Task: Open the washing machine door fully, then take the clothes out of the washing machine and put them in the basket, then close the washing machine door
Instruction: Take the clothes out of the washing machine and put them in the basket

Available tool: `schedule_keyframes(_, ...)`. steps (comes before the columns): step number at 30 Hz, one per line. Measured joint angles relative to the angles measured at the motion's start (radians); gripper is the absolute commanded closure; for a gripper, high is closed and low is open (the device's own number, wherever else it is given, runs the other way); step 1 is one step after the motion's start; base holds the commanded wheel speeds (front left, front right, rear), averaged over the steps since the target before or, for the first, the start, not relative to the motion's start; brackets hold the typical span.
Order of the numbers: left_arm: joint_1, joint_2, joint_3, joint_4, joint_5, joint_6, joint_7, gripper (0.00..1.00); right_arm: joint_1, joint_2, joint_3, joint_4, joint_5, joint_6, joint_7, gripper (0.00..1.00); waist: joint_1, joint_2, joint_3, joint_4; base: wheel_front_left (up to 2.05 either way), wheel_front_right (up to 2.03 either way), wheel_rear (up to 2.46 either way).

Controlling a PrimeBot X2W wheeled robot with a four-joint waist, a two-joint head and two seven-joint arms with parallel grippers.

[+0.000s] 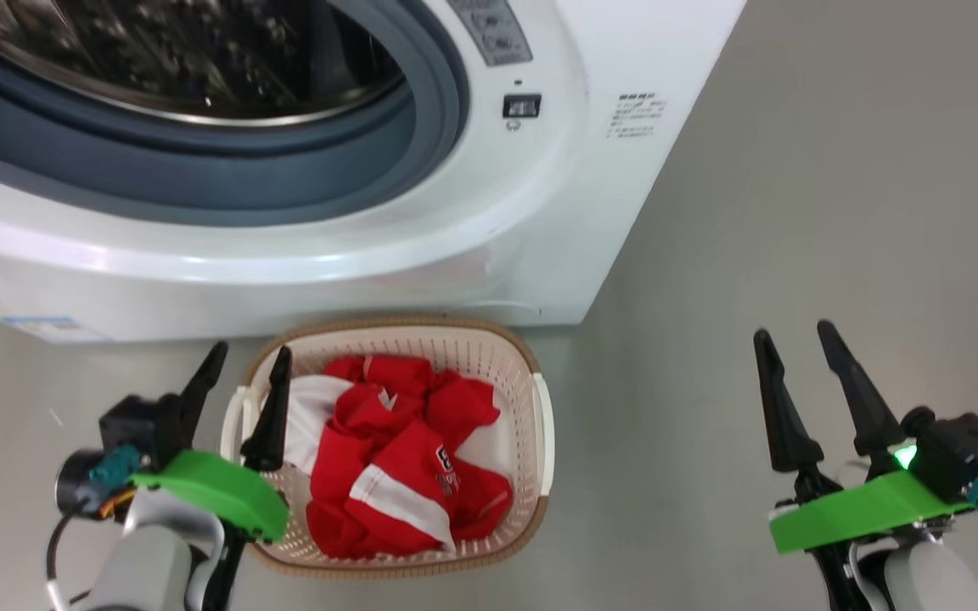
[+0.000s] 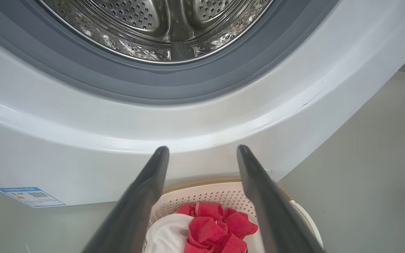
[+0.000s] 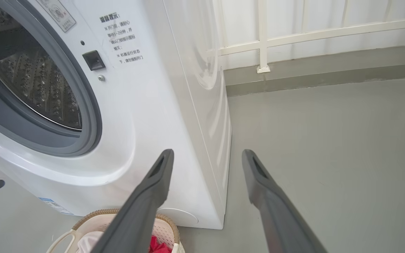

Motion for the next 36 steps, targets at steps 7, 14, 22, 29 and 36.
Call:
schedule_keyframes(7, 0.109, -0.008, 0.059, -0.117, 0.039, 0.0, 0.0, 0.0, 0.067, 0.001, -0.014, 0.004, -0.006, 0.0, 0.0, 0.0, 0.0, 0.0, -0.092, 0.0, 0.0, 0.0, 0.0)
schedule_keyframes(14, 0.22, -0.016, 0.106, -0.231, 0.086, 0.0, 0.0, 0.0, 0.122, 0.003, -0.025, 0.006, -0.006, 0.0, 0.0, 0.0, 0.0, 0.0, -0.173, 0.0, 0.0, 0.0, 0.0)
schedule_keyframes(22, 0.359, -0.03, 0.157, -0.351, 0.125, 0.0, 0.0, 0.0, 0.188, 0.005, -0.039, 0.004, -0.006, 0.0, 0.0, 0.0, 0.0, 0.0, -0.255, -0.004, 0.0, 0.0, 0.0)
schedule_keyframes(29, 0.458, -0.036, 0.196, -0.418, 0.132, 0.0, 0.0, 0.0, 0.226, 0.007, -0.054, 0.0, -0.006, 0.0, 0.0, 0.0, 0.0, 0.0, -0.288, -0.006, 0.0, 0.0, 0.0)
schedule_keyframes(36, 0.498, -0.047, 0.216, -0.441, 0.141, 0.0, 0.0, 0.0, 0.248, 0.008, -0.059, -0.001, -0.006, 0.0, 0.0, 0.0, 0.0, 0.0, -0.307, -0.008, 0.0, 0.0, 0.0)
